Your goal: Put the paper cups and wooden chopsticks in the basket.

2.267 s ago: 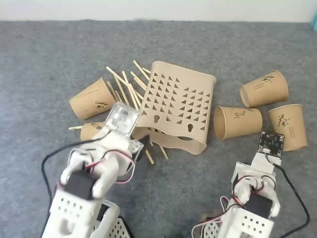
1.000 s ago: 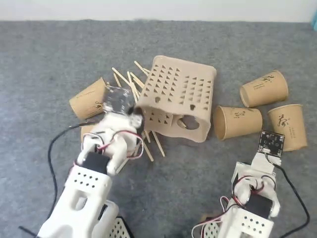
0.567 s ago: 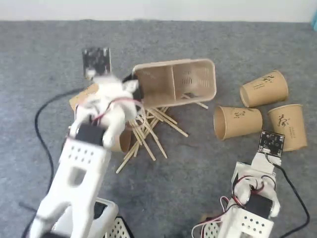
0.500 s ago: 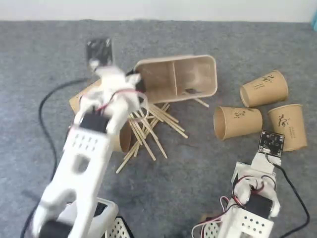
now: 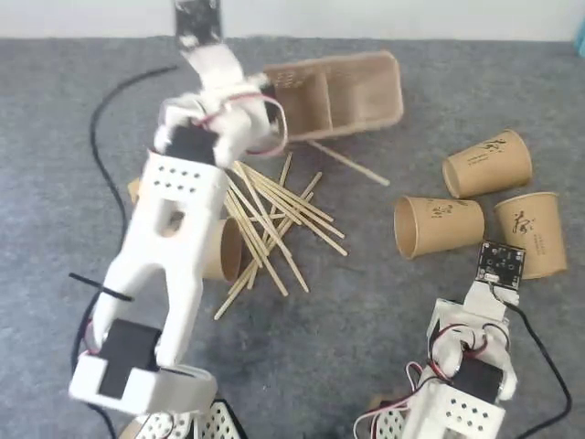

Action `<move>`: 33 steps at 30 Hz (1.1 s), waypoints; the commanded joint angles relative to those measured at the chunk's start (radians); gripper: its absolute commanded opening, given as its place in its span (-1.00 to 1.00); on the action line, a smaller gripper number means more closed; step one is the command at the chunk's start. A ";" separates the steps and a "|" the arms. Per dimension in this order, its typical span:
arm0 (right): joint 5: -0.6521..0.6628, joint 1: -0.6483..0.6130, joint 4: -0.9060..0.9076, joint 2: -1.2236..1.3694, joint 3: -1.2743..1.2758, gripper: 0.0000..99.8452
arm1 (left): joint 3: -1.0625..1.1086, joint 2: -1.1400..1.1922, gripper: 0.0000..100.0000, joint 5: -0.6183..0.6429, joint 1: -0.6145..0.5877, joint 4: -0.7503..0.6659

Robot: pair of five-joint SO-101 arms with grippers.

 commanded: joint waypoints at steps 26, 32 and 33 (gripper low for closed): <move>0.014 0.008 -0.018 -0.015 -0.002 -0.98 | -1.606 0.830 -0.97 0.055 -0.077 0.568; 0.014 0.008 -0.019 -0.015 -0.002 -0.98 | -1.666 0.827 -0.93 0.057 -0.115 0.634; 0.014 0.008 -0.019 -0.015 -0.002 -0.98 | -1.692 0.813 -0.88 0.057 -0.114 0.675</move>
